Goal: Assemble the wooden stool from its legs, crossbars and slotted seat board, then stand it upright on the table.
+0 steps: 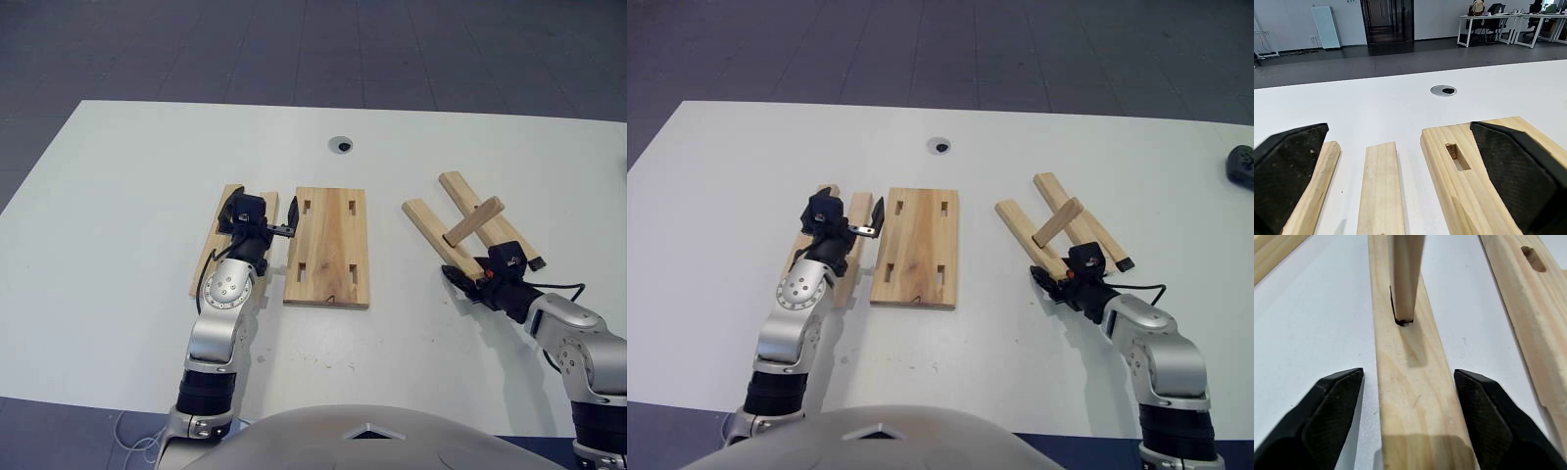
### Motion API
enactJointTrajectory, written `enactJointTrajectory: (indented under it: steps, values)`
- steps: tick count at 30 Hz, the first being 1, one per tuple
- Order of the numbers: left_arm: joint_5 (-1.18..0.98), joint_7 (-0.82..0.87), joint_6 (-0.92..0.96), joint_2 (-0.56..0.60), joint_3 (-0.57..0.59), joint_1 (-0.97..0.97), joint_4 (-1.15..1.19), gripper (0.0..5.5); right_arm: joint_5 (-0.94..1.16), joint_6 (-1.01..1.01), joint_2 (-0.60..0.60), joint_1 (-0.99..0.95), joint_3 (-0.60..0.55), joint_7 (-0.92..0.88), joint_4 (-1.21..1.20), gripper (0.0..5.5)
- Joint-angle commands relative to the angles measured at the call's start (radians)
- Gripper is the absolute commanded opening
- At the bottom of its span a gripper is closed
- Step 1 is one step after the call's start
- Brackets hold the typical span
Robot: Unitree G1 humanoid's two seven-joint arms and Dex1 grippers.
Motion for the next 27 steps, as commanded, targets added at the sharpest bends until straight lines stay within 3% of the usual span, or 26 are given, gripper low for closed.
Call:
enactJointTrajectory:
  steps: [1,6,14,16,21,24,27]
  values:
    - [0.010,0.008,0.000,-0.010,-0.002,0.001,0.006,5.40,-0.006,0.000,0.000,-0.005,0.002,0.010,0.008,2.79]
    - [0.009,0.010,-0.001,-0.010,0.002,-0.001,0.007,5.40,-0.026,-0.015,-0.011,-0.009,0.019,0.023,0.013,2.10]
    - [-0.100,-0.003,0.091,-0.040,0.081,-0.062,-0.028,5.40,-0.071,-0.135,0.006,-0.081,0.025,0.033,0.055,2.10]
    - [-0.225,-0.014,0.178,-0.072,0.151,-0.114,-0.057,5.40,-0.071,-0.209,0.022,-0.113,0.021,0.046,0.063,2.10]
    - [-0.889,0.049,0.458,-0.176,0.396,-0.294,-0.135,5.40,0.021,-0.323,0.075,-0.211,0.001,0.119,0.008,2.10]
    - [-1.169,0.139,0.492,-0.178,0.441,-0.344,-0.121,5.40,0.046,-0.350,0.093,-0.234,0.019,0.131,-0.053,2.10]
    - [-1.292,0.219,0.523,-0.175,0.423,-0.346,-0.109,5.40,0.034,-0.375,0.097,-0.237,0.055,0.142,-0.100,2.10]
